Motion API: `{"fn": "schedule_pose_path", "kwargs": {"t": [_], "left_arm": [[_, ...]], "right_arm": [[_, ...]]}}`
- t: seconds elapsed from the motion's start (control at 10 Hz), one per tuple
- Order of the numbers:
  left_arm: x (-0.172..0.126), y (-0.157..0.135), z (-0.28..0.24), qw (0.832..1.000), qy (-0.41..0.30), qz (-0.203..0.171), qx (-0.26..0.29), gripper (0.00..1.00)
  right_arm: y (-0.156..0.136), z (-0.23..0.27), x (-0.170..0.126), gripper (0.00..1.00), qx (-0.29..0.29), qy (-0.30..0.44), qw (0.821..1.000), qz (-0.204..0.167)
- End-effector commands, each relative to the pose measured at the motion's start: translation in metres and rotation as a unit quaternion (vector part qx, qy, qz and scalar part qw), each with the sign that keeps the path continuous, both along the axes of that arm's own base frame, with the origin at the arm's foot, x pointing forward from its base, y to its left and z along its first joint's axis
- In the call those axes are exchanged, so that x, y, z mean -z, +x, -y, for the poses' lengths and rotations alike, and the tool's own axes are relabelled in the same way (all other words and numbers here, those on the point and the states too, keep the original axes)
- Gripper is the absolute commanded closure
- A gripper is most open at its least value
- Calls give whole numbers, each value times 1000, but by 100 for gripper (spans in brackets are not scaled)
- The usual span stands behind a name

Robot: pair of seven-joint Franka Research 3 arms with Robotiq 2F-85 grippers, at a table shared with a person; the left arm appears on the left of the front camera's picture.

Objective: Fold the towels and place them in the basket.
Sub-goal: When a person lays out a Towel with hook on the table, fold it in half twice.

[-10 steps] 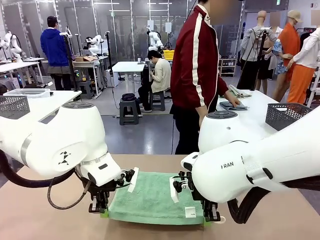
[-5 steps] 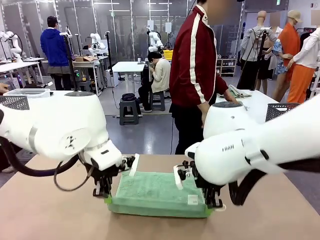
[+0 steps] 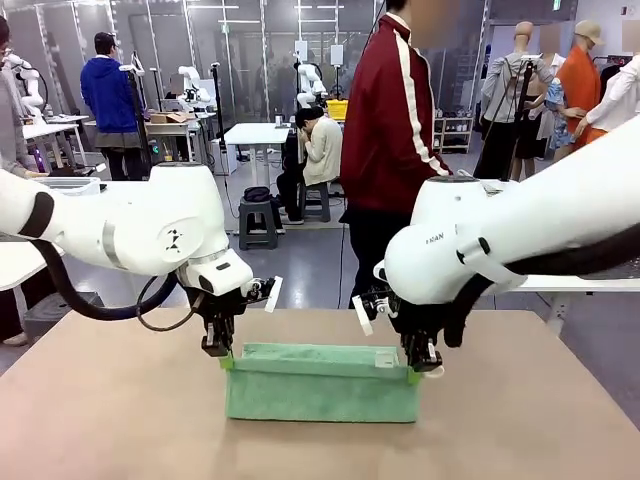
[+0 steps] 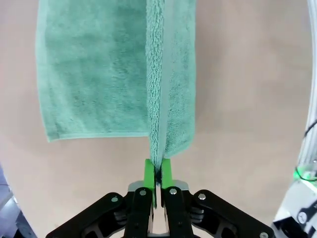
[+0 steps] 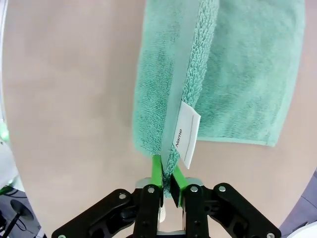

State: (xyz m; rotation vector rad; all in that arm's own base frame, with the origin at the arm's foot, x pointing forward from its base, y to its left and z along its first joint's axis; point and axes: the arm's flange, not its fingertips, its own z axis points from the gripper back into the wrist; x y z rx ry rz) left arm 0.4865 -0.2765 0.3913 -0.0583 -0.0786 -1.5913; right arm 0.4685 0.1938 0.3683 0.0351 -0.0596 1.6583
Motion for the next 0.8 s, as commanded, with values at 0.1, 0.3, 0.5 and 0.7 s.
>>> {"fn": "schedule_pose_path", "kwargs": {"t": [0.1,0.3,0.5,0.7], "left_arm": [[1,41,-9,999,31,0,10,94],[6,59,-16,1000,30,-3,5,94],[11,62,-19,1000,23,-5,0,94],[9,54,1,1000,1,9,-4,94]], "right_arm": [[47,16,8,93,8,-30,999,-11],[66,24,13,93,17,-24,1000,-11],[72,25,19,93,3,-9,1000,-5],[63,8,13,93,18,2,1000,-2]]}}
